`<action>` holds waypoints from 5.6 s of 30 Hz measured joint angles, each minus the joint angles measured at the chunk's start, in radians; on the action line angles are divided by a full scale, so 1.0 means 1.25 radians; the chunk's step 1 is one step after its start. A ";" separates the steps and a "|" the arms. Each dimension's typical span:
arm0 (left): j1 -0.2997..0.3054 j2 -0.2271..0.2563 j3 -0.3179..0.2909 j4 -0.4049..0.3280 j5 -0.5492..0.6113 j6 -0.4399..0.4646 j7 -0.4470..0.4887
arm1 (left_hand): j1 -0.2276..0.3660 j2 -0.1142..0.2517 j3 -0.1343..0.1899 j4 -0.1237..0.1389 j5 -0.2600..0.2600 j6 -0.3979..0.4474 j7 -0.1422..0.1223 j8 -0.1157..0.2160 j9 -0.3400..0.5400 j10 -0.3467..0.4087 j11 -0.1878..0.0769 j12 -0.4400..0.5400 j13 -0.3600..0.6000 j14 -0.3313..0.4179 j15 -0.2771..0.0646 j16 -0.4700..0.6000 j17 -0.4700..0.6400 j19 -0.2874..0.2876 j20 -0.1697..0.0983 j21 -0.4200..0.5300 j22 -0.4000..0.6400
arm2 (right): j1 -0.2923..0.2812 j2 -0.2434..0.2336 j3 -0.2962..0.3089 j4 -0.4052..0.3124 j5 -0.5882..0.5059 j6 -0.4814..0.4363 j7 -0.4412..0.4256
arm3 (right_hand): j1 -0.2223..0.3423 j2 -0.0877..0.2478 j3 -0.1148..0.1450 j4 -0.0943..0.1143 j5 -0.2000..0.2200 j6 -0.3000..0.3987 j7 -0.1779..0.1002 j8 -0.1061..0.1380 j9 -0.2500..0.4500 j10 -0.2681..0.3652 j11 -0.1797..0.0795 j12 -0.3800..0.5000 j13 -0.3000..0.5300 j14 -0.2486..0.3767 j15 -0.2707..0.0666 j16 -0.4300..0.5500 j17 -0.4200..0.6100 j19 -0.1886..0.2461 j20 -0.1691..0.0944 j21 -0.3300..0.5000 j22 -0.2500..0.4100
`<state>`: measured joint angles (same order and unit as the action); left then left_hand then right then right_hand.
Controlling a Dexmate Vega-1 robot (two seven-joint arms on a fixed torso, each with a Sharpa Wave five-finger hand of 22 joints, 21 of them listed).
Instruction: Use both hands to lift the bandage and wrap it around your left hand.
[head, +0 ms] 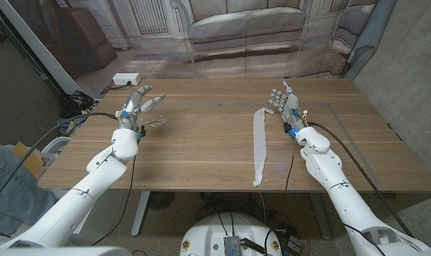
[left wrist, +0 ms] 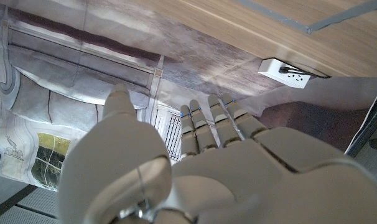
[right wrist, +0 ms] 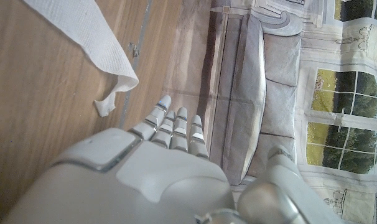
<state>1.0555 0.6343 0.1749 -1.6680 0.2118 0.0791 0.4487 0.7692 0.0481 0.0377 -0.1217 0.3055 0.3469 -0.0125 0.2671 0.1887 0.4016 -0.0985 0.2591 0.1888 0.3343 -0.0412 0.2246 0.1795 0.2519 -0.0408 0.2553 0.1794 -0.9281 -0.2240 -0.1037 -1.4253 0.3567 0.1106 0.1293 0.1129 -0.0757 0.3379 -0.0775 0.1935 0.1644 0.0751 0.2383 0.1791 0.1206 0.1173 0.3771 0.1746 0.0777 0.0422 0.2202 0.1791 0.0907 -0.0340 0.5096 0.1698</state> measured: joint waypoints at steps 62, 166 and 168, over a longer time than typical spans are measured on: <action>-0.054 0.294 0.137 -0.267 0.372 0.588 -0.436 | 0.187 0.005 0.039 -0.029 -0.006 0.024 -0.033 -0.028 0.004 0.030 -0.047 -0.029 0.010 0.052 -0.003 -0.013 0.004 0.052 0.000 -0.006 0.004 | -0.026 0.004 0.001 -0.029 0.002 -0.063 0.008 | 0.003 0.003 -0.003 -0.003 0.000 0.007 -0.004 -0.012 0.004 0.015 -0.004 -0.021 0.000 0.031 -0.002 -0.005 0.000 0.033 -0.004 -0.012 0.004; -0.321 0.243 0.451 0.036 0.233 0.460 -0.399 | 0.342 0.065 0.106 -0.023 -0.082 0.264 -0.042 0.019 0.007 0.259 -0.049 -0.002 0.016 0.296 -0.017 0.012 0.003 0.254 -0.007 0.051 0.003 | -0.004 0.020 -0.012 -0.016 -0.023 -0.138 -0.018 | 0.007 0.014 -0.013 -0.006 0.000 0.014 -0.006 -0.022 0.004 0.022 -0.003 -0.049 0.004 0.037 0.003 -0.011 0.000 0.043 -0.003 -0.044 0.004; -0.318 0.240 0.448 0.038 0.229 0.459 -0.392 | 0.364 0.062 0.117 -0.023 -0.084 0.308 -0.041 0.028 0.006 0.301 -0.047 0.000 0.014 0.343 -0.025 0.013 0.001 0.292 -0.011 0.062 0.001 | -0.003 0.020 -0.012 -0.015 -0.024 -0.138 -0.017 | 0.007 0.014 -0.013 -0.006 0.000 0.014 -0.006 -0.022 0.004 0.022 -0.003 -0.049 0.004 0.037 0.003 -0.014 0.000 0.043 -0.003 -0.047 0.004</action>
<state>0.6579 0.9338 0.7344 -1.6208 0.4985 0.6534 -0.0413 1.2245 0.1253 0.1841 -0.1510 0.2000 0.7321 -0.0636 0.3019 0.1962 0.7777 -0.1573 0.2591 0.2066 0.7625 -0.0720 0.2405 0.1805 0.6170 -0.0549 0.3330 0.1812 -0.9315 -0.1988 -0.1193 -1.4439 0.3272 -0.0621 0.1082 0.1219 -0.0583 0.3212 -0.0855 0.1934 0.1821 0.0678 0.2103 0.1836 0.1486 0.1139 0.3161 0.1798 0.1236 0.0460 0.2030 0.1788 0.1439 -0.0377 0.4510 0.1744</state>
